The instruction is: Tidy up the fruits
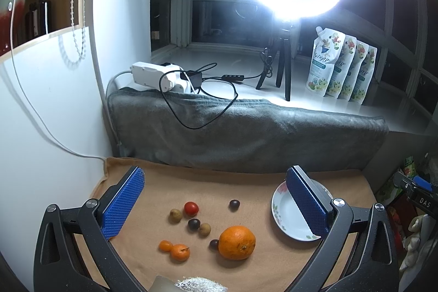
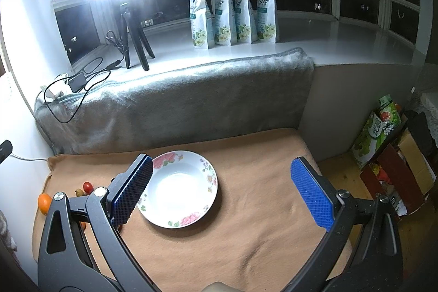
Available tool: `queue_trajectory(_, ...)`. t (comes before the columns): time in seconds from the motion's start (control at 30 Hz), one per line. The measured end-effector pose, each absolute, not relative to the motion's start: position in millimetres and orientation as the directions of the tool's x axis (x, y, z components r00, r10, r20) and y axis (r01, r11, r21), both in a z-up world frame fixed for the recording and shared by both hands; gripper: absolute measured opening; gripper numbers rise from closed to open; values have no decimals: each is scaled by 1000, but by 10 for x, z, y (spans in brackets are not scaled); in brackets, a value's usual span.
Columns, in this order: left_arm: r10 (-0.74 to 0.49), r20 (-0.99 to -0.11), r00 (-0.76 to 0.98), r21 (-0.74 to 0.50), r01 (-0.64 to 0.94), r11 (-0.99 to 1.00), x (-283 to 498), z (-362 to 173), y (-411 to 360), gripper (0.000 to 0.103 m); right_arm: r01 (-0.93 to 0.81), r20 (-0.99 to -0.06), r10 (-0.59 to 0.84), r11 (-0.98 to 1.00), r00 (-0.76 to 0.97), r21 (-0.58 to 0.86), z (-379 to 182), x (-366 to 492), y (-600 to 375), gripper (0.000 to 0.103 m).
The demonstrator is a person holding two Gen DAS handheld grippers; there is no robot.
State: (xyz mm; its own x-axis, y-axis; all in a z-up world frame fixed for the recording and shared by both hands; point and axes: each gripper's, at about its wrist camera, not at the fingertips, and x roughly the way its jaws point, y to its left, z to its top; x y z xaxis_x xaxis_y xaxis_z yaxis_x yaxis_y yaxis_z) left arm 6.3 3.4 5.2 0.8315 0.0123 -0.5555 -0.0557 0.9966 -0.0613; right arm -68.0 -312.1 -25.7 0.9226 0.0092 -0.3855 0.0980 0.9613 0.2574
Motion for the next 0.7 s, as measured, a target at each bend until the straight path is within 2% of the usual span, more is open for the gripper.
queue_trajectory(0.4, 14, -633, 774, -85, -87, 993, 101, -230, 184, 102, -27, -464, 171, 953, 869, 302, -368, -380, -2971, 103)
queue_trajectory(0.7, -25, -721, 692, -162, -133, 978, 110, -583, 436, 102, -154, -527, 336, 921, 781, 358, -559, -11, -2763, 103)
